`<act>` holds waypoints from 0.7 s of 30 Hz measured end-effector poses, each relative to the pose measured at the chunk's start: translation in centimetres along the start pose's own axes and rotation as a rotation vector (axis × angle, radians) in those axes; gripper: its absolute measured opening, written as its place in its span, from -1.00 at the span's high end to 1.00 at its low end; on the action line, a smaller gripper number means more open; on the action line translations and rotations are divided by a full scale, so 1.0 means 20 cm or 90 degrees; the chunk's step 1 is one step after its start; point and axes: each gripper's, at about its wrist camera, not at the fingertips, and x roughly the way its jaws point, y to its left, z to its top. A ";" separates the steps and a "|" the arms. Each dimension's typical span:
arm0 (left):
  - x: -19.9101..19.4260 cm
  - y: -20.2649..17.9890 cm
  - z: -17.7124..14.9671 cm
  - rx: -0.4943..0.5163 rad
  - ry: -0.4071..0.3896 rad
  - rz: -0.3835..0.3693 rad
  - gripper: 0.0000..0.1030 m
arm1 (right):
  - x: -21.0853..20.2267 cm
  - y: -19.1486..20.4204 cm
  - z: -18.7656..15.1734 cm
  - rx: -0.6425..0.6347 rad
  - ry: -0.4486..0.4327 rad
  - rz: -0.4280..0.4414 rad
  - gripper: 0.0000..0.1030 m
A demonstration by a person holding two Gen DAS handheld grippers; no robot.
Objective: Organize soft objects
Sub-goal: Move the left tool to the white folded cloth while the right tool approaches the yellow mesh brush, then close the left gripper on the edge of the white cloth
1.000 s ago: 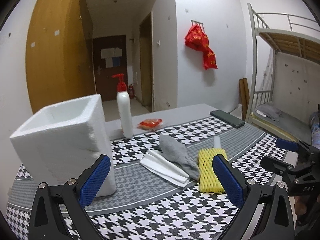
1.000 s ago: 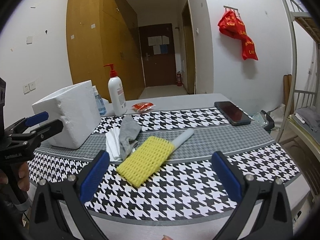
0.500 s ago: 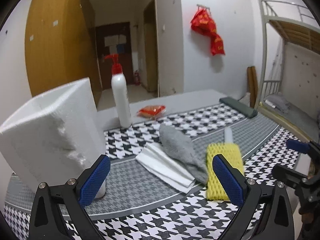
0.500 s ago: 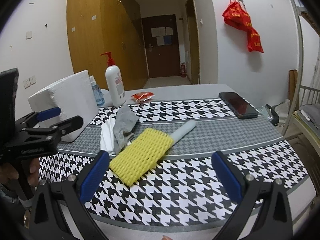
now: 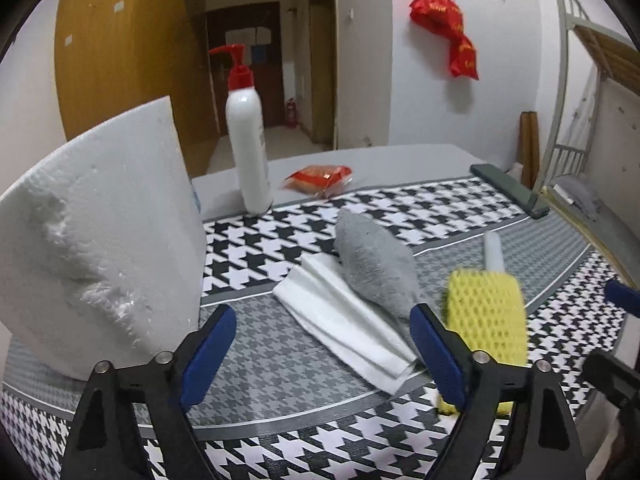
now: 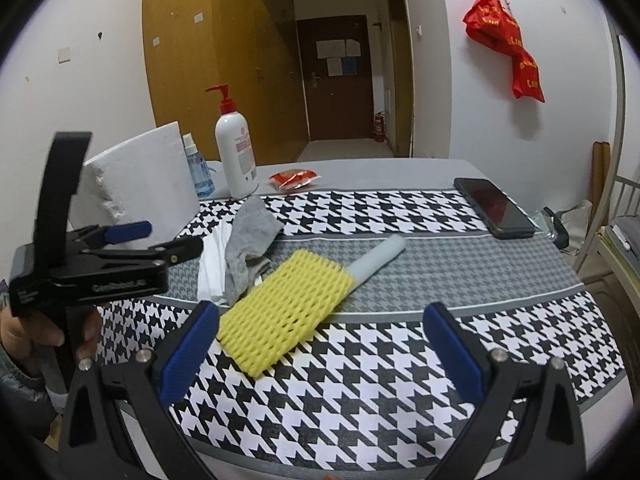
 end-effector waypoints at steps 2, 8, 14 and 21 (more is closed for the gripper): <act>0.03 0.01 0.00 -0.008 0.013 0.008 -0.58 | -0.01 0.00 0.00 -0.005 0.000 -0.001 -1.00; 0.06 0.01 0.01 -0.017 0.034 0.004 -0.51 | -0.01 -0.01 0.00 -0.008 -0.002 0.002 -1.00; 0.13 -0.02 0.02 -0.004 0.069 0.008 -0.14 | -0.01 -0.01 0.00 -0.005 0.001 0.007 -1.00; 0.19 -0.02 0.02 -0.018 0.102 -0.014 -0.08 | -0.01 -0.01 -0.01 -0.006 0.006 0.007 -1.00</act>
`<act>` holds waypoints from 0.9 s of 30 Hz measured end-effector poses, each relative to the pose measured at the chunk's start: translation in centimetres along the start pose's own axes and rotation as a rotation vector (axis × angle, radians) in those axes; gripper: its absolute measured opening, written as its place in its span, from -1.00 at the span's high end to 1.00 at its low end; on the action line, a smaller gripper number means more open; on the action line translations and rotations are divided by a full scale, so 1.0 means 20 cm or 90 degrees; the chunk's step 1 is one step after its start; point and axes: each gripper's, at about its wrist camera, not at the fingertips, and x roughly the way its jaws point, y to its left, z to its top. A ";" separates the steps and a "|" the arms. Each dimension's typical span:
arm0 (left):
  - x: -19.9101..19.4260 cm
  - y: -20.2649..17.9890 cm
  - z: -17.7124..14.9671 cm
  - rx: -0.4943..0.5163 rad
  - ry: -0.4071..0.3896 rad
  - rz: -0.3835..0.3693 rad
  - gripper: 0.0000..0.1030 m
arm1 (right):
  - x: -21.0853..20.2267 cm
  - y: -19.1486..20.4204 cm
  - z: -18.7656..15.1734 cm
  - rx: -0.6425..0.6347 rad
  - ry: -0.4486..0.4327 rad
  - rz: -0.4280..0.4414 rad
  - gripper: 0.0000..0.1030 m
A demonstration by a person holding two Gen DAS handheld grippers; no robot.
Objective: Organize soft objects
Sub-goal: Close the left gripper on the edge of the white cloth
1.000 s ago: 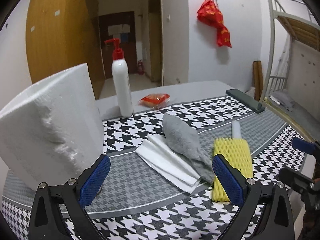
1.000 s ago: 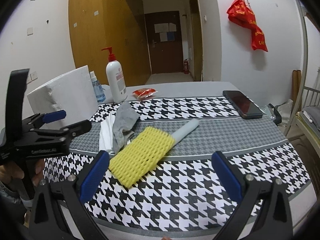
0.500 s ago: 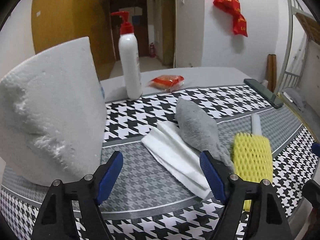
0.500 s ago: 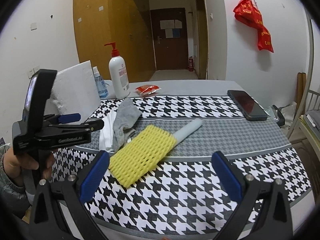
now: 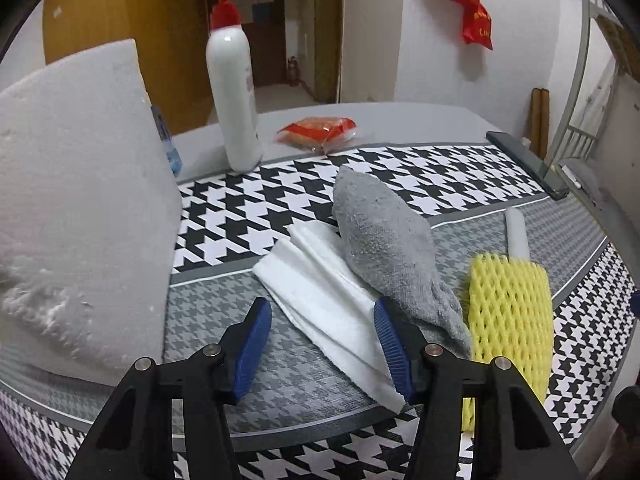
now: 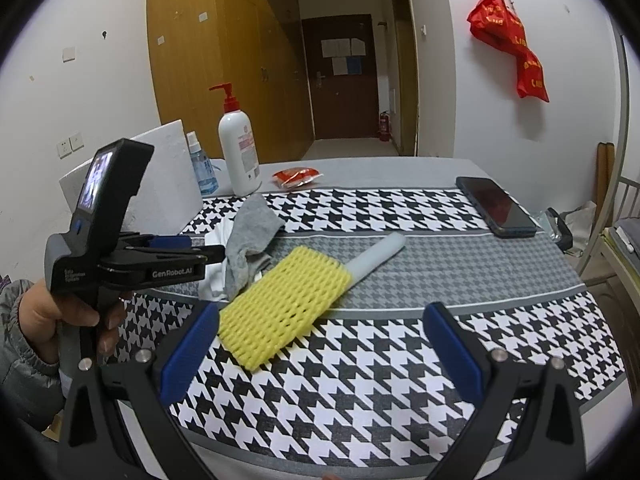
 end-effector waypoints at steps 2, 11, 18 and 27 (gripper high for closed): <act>0.01 0.00 0.01 0.003 0.006 0.002 -0.08 | 0.01 0.00 0.00 0.002 0.003 0.001 -1.00; 0.06 0.00 0.02 0.007 0.020 -0.010 0.25 | 0.03 0.01 0.00 -0.010 0.014 0.004 -1.00; 0.07 0.06 0.02 -0.016 0.020 -0.015 0.25 | 0.05 0.01 0.01 -0.022 0.024 0.011 -1.00; 0.07 0.07 0.01 -0.006 0.009 -0.024 0.92 | 0.09 0.03 0.01 -0.027 0.041 0.028 -1.00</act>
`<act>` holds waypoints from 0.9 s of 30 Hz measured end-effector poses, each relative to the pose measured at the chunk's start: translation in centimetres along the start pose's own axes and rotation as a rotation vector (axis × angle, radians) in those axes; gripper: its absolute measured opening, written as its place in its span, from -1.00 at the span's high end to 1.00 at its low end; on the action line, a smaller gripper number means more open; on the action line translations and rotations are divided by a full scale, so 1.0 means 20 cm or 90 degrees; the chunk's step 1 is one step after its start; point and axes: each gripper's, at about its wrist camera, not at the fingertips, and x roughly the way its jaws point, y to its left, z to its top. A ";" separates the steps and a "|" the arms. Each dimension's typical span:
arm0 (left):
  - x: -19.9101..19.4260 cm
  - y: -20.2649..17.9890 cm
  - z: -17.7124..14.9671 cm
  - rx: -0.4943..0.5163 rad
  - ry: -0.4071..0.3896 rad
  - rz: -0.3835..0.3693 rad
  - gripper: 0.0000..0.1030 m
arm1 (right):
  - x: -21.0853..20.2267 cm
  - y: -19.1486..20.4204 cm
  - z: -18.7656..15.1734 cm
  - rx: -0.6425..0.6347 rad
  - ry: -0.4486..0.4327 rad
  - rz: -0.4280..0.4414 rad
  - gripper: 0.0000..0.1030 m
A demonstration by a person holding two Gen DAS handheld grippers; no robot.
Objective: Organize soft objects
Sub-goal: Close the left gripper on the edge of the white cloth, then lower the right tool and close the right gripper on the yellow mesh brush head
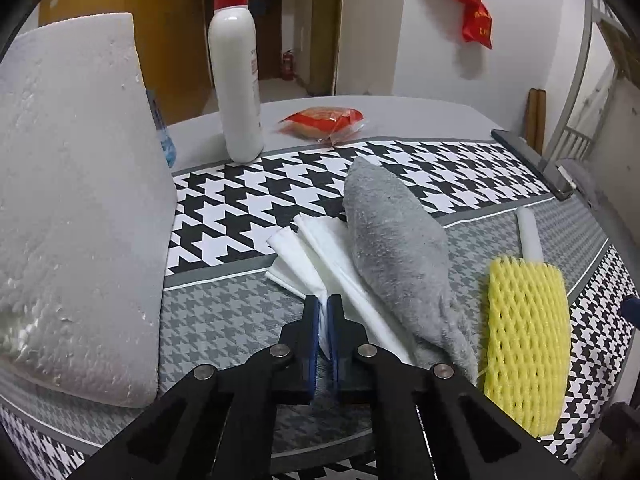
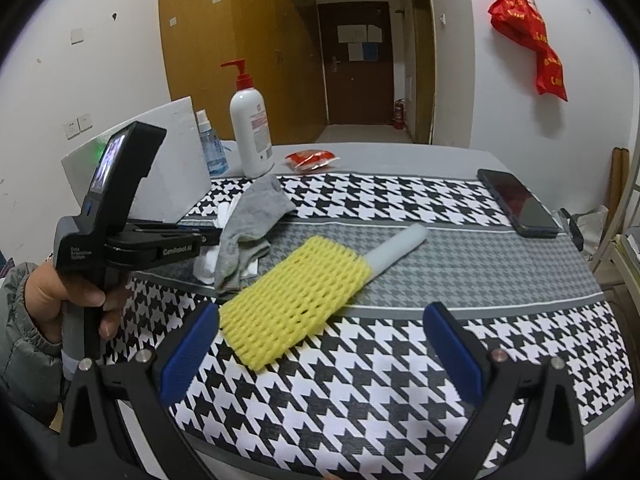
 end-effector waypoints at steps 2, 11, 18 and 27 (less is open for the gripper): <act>-0.01 0.01 0.00 -0.002 -0.006 -0.018 0.92 | 0.01 0.00 0.00 0.001 0.007 0.002 -1.00; -0.17 0.03 0.02 -0.004 -0.099 -0.062 0.92 | 0.01 0.01 0.02 0.000 0.009 0.011 -1.00; -0.29 0.08 0.04 -0.015 -0.159 -0.084 0.93 | 0.01 0.01 0.02 0.004 0.009 0.005 -1.00; -0.22 0.07 0.05 0.007 -0.136 0.026 0.92 | 0.03 0.03 0.03 0.001 0.022 -0.003 -1.00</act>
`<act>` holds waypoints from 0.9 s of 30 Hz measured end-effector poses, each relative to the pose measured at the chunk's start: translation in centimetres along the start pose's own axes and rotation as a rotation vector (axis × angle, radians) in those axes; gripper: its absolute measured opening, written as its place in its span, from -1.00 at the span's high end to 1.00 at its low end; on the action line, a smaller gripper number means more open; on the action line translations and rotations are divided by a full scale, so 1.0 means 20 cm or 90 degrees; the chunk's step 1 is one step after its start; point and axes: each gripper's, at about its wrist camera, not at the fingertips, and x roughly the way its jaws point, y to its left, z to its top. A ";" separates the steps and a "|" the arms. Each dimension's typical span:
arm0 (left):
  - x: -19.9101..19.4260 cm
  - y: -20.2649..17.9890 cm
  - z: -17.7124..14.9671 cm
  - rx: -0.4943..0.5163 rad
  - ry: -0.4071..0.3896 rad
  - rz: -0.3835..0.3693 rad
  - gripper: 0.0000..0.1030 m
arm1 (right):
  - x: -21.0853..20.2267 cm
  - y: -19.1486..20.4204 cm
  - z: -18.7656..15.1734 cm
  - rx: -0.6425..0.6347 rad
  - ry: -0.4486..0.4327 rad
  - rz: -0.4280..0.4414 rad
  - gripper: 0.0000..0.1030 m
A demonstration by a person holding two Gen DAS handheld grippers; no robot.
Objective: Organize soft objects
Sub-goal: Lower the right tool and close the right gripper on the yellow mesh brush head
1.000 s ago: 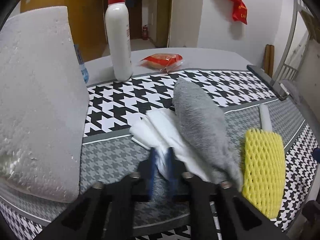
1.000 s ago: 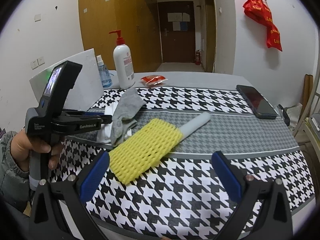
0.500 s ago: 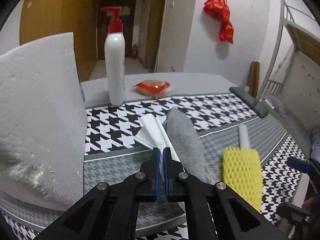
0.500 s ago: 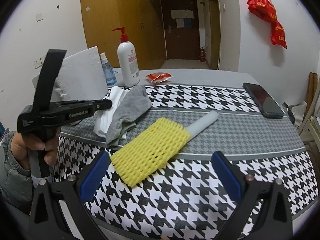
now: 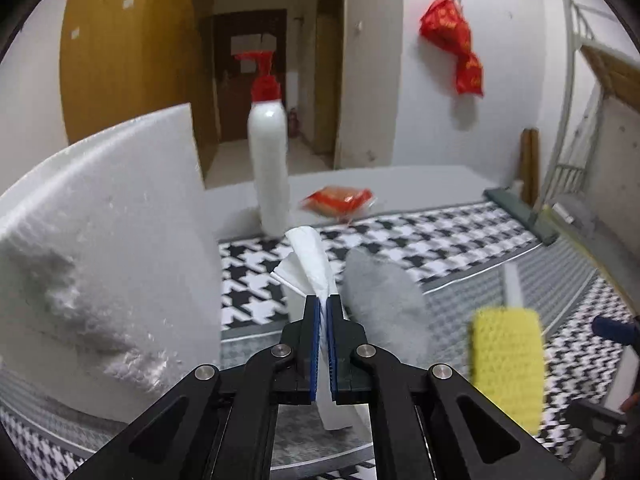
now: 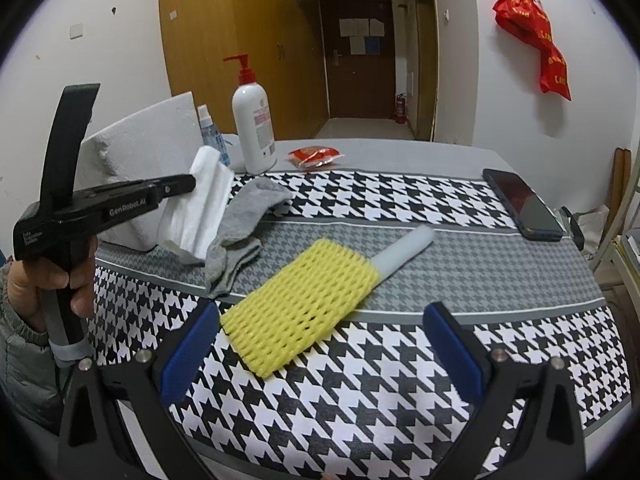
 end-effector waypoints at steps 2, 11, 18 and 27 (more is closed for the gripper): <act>0.02 0.01 0.00 -0.006 0.006 -0.001 0.92 | 0.04 0.00 0.02 0.011 0.012 0.012 -1.00; 0.02 0.03 -0.01 -0.017 0.007 -0.017 0.93 | 0.17 0.05 0.02 0.036 0.060 0.040 -0.99; 0.04 0.01 -0.02 -0.014 0.018 -0.019 0.92 | 0.23 0.03 -0.02 0.058 0.096 0.051 -0.34; 0.05 0.01 -0.02 -0.016 0.024 -0.020 0.93 | 0.21 0.00 -0.01 0.066 0.095 0.035 0.58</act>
